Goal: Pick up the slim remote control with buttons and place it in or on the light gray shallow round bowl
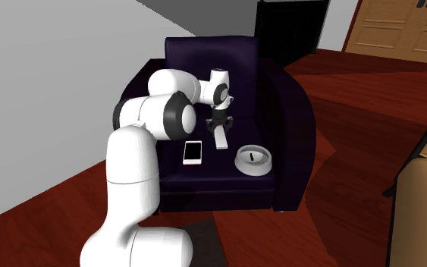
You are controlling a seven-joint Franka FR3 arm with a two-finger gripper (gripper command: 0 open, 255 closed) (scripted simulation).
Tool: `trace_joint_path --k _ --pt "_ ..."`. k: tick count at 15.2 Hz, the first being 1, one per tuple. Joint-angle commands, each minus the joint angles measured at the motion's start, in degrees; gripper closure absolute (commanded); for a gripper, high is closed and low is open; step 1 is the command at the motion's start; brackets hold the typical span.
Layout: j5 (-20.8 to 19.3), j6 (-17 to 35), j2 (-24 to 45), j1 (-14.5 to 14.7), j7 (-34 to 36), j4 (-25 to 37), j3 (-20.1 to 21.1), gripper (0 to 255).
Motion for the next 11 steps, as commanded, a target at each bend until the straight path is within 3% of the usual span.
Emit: trace_joint_path --k 1,11 --pt "-0.2 -1.49 -0.33 -0.05 0.13 1.19 -0.12 255" --pt "-1.02 -8.44 -1.82 -0.23 0.7 6.8 -0.56 255"
